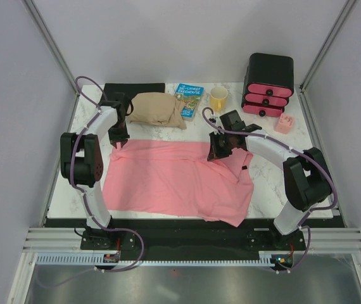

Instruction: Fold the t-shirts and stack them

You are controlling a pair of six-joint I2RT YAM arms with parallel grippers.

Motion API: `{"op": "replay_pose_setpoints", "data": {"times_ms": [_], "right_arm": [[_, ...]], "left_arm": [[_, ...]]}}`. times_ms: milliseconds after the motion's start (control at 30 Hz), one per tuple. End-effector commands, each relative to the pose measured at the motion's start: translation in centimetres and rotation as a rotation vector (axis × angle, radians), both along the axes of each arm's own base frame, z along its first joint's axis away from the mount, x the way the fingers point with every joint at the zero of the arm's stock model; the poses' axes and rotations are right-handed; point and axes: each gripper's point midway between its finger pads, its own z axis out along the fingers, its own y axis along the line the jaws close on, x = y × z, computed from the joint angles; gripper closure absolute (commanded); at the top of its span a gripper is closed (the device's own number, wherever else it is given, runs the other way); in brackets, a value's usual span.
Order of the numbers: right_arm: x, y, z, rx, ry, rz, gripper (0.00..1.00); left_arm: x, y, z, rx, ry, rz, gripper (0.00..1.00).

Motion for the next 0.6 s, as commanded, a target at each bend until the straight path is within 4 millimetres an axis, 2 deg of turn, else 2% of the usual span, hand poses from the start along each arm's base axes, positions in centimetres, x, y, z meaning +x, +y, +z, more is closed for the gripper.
{"op": "replay_pose_setpoints", "data": {"times_ms": [0,267,333,400,467,567], "right_arm": [[-1.9,0.6,0.4,-0.006,0.026,0.003,1.00],[-5.2,3.8,-1.1,-0.023,0.115,0.053,0.98],[-6.7,4.4,-2.1,-0.053,0.156,0.071,0.88],[-7.5,4.6,-2.9,-0.077,0.191,0.068,0.67],[-8.1,5.0,-3.0,-0.092,0.188,0.071,0.71],[-8.1,5.3,-1.9,-0.079,0.160,0.055,0.65]], "left_arm": [[1.3,-0.6,0.9,-0.026,-0.040,-0.027,0.68],[1.3,-0.7,1.3,-0.033,-0.054,-0.029,0.68],[1.3,-0.7,1.5,-0.035,-0.056,-0.029,0.68],[1.4,-0.7,1.6,-0.038,-0.059,-0.030,0.68],[1.5,-0.8,1.7,-0.039,-0.062,-0.030,0.68],[1.4,-0.8,1.8,-0.042,-0.065,-0.031,0.68]]}}
